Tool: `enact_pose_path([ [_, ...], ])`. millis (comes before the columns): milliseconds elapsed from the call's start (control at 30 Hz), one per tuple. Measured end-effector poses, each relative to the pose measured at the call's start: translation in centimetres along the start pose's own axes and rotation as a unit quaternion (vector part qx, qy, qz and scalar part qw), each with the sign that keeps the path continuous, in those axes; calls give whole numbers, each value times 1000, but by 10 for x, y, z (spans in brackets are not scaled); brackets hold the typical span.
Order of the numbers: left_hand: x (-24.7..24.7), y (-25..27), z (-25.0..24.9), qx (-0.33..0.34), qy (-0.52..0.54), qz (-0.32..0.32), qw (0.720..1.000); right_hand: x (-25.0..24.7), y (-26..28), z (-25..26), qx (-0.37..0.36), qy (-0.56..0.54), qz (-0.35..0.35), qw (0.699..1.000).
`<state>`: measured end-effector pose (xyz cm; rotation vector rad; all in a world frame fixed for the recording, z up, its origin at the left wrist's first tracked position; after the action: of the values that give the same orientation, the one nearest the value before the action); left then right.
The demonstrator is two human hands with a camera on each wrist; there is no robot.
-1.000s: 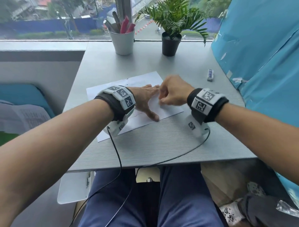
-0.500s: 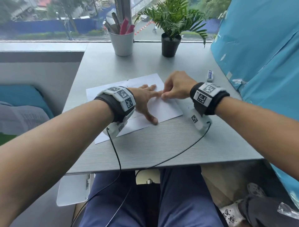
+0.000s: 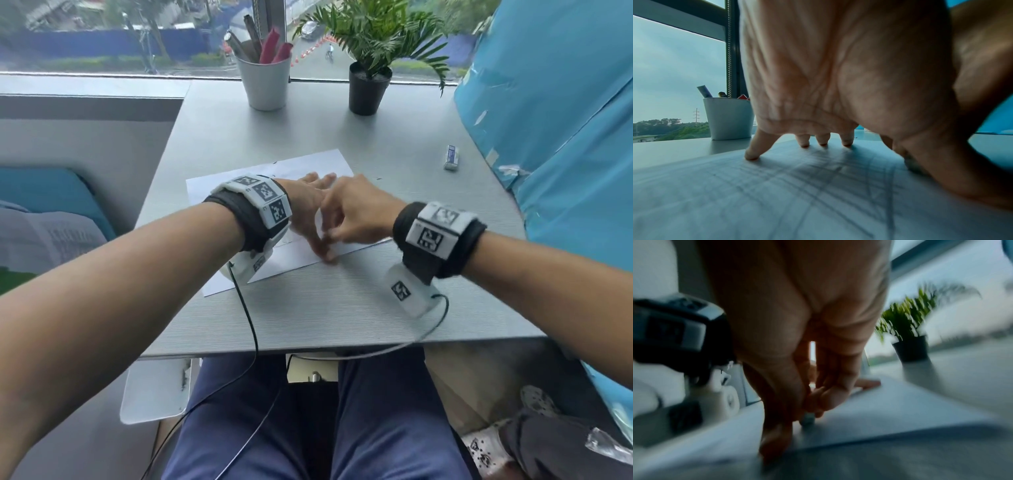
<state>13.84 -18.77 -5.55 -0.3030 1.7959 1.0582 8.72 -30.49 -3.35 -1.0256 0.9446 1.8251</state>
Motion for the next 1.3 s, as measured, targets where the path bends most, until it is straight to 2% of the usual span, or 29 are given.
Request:
enact_pose_path([
  [133, 0, 5, -1, -37, 10, -10, 999, -35, -17, -39, 98, -16, -88, 991],
  [200, 0, 5, -1, -35, 17, -8, 999, -25, -15, -28, 76, -13, -80, 994],
  [300, 1, 3, 0, -24, 13, -9, 1000, -2, -1, -2, 8, -7, -17, 1000],
  [333, 1, 2, 1, -27, 13, -6, 1000, -7, -3, -7, 16, -11, -17, 1000],
  [400, 2, 2, 0, -35, 16, -6, 999, -27, -11, -27, 71, -16, -60, 996],
  [467, 1, 2, -1, -41, 17, -7, 999, -32, -16, -34, 90, 7, -91, 992],
  [600, 1, 3, -2, -13, 10, -4, 1000, 1, -1, 2, 8, -4, -16, 1000],
  [633, 1, 4, -2, -14, 10, -2, 1000, -2, -2, -2, 14, -9, -16, 1000],
  [767, 3, 3, -1, -38, 15, -10, 999, -32, -20, -40, 101, -21, -86, 991],
  [1033, -5, 9, 19, 9, 18, 21, 1000, -32, -25, -46, 111, -12, -86, 990],
  [1200, -8, 5, 17, -3, 16, 24, 1000, -30, -25, -43, 105, -5, -101, 989],
  [1300, -9, 7, 13, -6, 4, 15, 1000, -18, -20, -22, 82, 6, -106, 991],
])
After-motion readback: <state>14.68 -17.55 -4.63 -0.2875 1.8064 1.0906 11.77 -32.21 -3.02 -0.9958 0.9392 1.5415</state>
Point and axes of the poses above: each hand's wrist, its own y-axis away from the middle knuckle, its own x-axis out of the palm, z = x × y, the point moved 2 cm from there along -y, towards the middle knuckle, and after that the axes turned 1 degree about -x, right-handed, at the moved point
